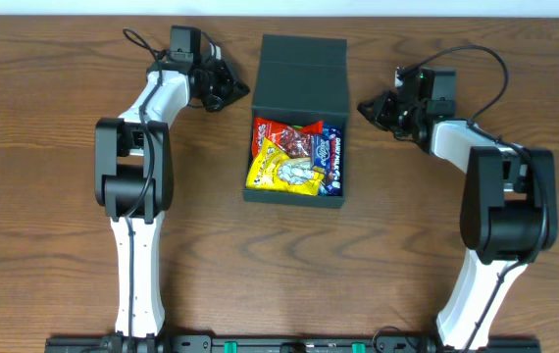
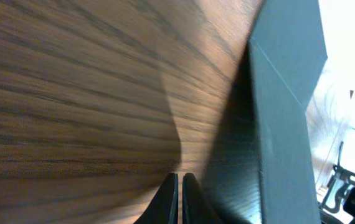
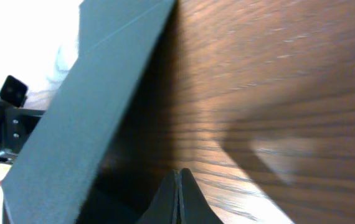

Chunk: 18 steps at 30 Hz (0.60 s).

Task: Pack container
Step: 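Move both grippers to the box lid's back edges, then push the lid forward with both grippers to close the box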

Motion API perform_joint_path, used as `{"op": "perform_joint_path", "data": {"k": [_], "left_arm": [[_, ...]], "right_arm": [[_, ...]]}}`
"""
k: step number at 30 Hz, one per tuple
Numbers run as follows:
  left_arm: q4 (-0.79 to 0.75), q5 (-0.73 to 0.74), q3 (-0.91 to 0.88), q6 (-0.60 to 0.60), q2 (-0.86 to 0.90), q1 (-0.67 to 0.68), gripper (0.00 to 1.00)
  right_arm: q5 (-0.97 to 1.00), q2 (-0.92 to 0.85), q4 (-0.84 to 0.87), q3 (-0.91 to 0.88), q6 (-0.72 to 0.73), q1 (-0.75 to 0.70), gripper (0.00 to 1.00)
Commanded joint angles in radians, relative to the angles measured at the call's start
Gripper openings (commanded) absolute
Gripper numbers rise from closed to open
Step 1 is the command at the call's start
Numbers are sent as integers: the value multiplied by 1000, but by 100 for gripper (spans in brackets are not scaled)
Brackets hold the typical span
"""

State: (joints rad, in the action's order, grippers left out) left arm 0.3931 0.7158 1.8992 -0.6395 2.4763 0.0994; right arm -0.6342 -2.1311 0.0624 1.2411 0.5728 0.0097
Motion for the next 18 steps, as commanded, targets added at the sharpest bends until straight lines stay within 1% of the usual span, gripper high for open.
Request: {"op": "perform_joint_path", "data": {"k": [1,5,8,11,15,18], "left_arm": [[14,34,27,16,4,26,5],[21,37,27,16,4,45,6],[22,49,27,23,4,45,6],[16,108,28,62,3,43,6],[14,198,32,121,-10,35,6],[14,227,34,141,-30,21,6]], "right_arm": [[-53,-35,31,3,46,35,1],[-76,-60,82,6,85,51,1],[-123,-64,157,6,84,50,1],[-177,-64,266,6,85,49,1],[-267,-63,323,6,62,43,1],[-342,-63,378,6,50,32,1]]}}
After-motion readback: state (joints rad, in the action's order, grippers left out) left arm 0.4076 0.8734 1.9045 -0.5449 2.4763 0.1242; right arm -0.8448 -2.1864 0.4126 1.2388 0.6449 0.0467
